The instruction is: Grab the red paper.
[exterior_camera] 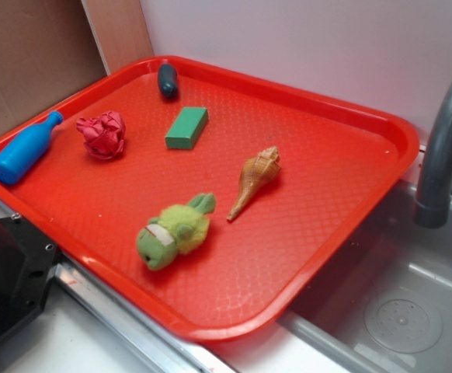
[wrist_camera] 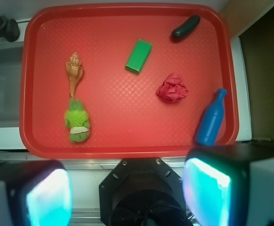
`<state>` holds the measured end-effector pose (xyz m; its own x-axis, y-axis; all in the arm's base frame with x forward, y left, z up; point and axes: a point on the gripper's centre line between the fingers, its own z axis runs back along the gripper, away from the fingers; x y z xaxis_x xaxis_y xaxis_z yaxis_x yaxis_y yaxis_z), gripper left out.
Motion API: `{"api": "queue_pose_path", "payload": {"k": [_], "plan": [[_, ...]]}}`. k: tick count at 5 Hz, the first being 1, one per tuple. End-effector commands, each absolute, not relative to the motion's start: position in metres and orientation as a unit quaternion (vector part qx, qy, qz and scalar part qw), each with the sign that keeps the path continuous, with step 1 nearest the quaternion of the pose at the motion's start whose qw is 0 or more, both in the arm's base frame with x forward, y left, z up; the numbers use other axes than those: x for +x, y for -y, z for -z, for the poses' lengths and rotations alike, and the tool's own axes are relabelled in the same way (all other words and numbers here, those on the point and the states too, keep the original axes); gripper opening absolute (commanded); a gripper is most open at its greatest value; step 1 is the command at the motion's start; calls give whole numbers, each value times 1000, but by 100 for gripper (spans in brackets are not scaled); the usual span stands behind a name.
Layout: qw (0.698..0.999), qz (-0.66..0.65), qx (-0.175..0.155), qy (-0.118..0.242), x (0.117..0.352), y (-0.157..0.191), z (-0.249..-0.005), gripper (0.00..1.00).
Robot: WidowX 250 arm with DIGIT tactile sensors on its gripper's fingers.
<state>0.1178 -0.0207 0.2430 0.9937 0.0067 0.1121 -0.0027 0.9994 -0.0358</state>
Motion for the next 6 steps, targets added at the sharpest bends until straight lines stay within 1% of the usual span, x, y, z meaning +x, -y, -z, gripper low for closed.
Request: {"api": "queue_pose_path", "payload": {"k": [1, 2, 3, 4, 5, 6], "plan": [[998, -2, -18, 56, 118, 21, -243, 100], [999, -8, 6, 43, 136, 2, -219, 100], [999, -12, 15, 29, 152, -11, -201, 100], [999, 6, 27, 40, 175, -34, -173, 100], [996, 53, 36, 68, 194, -54, -134, 100], [991, 114, 61, 21, 203, -61, -114, 100]]}}
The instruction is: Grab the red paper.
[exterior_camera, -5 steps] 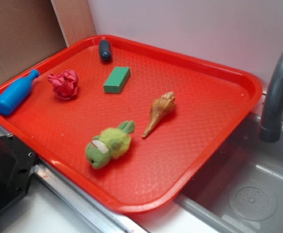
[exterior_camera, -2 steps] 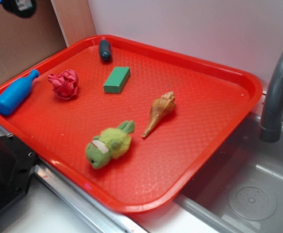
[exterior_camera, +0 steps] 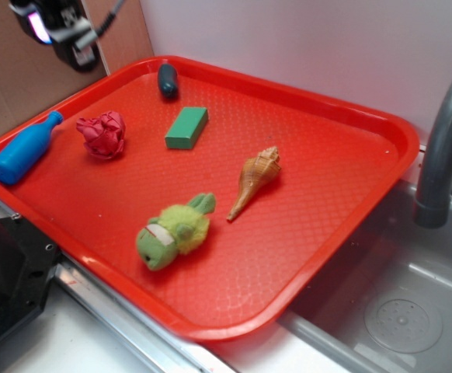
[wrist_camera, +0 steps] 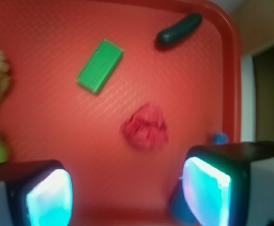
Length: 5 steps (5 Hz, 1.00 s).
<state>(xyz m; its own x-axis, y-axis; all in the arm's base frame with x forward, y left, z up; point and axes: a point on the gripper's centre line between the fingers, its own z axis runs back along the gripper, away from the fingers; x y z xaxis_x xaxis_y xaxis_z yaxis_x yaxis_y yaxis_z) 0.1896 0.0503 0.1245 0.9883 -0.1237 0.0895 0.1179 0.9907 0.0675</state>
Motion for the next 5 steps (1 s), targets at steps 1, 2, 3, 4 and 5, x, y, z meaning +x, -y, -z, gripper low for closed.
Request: {"api": "queue_pose_path", "payload": {"k": [1, 2, 3, 4, 5], "plan": [[991, 114, 61, 21, 203, -61, -114, 100], [991, 114, 61, 21, 203, -61, -114, 100], [991, 114, 61, 21, 203, -61, -114, 100], [991, 126, 39, -8, 212, -76, -75, 100], [988, 151, 9, -37, 213, -76, -26, 100]]}}
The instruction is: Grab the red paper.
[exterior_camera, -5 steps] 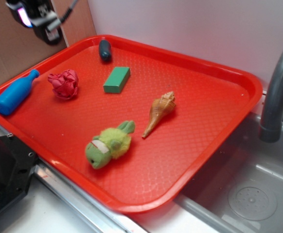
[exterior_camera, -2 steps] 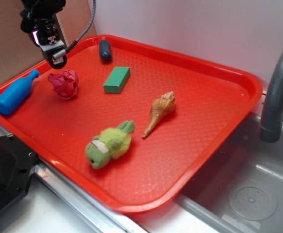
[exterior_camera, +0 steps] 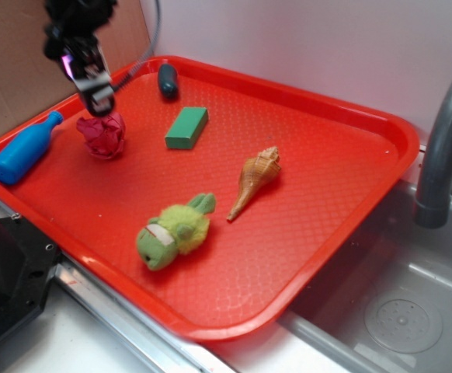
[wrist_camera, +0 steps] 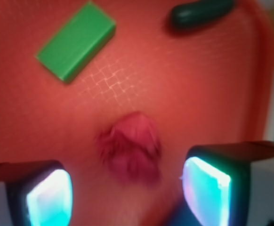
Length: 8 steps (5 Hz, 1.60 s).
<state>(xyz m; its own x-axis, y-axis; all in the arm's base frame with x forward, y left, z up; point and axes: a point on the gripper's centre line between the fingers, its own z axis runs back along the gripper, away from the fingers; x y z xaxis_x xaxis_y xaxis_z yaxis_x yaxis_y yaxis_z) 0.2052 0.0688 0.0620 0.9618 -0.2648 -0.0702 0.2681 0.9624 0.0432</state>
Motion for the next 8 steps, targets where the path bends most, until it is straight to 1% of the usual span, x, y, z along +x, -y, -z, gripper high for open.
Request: {"api": "queue_pose_path", "payload": {"k": [1, 2, 3, 4, 5, 6, 7, 8], "plan": [[987, 154, -13, -45, 214, -75, -9, 100], [986, 156, -15, -52, 208, -62, -6, 0], [986, 162, -12, -49, 204, -56, -19, 0], [987, 161, -17, -19, 203, -54, -58, 0], [986, 166, -28, 9, 210, -50, -92, 0], [986, 163, -33, 11, 216, -39, -117, 0], [988, 151, -33, 21, 216, -31, -142, 0], [990, 136, -24, 37, 211, -26, -165, 0]]}}
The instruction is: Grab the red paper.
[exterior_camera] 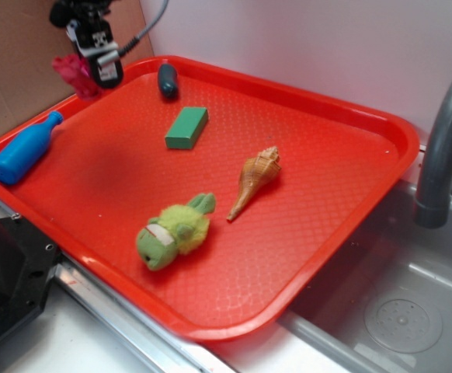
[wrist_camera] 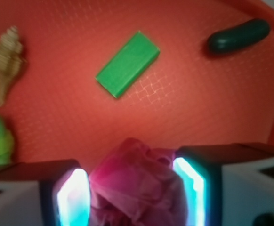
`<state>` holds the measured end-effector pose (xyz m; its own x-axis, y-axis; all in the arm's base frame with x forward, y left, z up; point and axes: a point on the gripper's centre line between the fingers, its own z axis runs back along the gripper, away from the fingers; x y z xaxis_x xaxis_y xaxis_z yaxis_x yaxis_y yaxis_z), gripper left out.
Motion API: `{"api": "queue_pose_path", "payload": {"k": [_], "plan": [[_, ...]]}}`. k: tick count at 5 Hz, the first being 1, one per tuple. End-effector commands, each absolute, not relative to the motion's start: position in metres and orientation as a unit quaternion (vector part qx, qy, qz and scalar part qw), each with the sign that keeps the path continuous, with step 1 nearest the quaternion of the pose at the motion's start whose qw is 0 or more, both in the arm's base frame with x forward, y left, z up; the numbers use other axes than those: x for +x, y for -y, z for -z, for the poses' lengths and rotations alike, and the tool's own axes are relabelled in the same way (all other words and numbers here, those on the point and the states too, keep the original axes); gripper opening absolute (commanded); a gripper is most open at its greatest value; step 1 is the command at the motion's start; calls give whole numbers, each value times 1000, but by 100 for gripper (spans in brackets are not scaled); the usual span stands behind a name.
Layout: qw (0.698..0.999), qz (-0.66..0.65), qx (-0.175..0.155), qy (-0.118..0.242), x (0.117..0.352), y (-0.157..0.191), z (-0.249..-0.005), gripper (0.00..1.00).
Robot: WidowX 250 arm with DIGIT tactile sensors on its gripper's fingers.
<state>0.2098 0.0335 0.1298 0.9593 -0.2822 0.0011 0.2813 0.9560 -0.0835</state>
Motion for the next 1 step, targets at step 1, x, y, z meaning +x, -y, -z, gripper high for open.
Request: {"api": "queue_pose_path", "payload": {"k": [1], "plan": [[992, 119, -15, 36, 209, -21, -170, 0]]}}
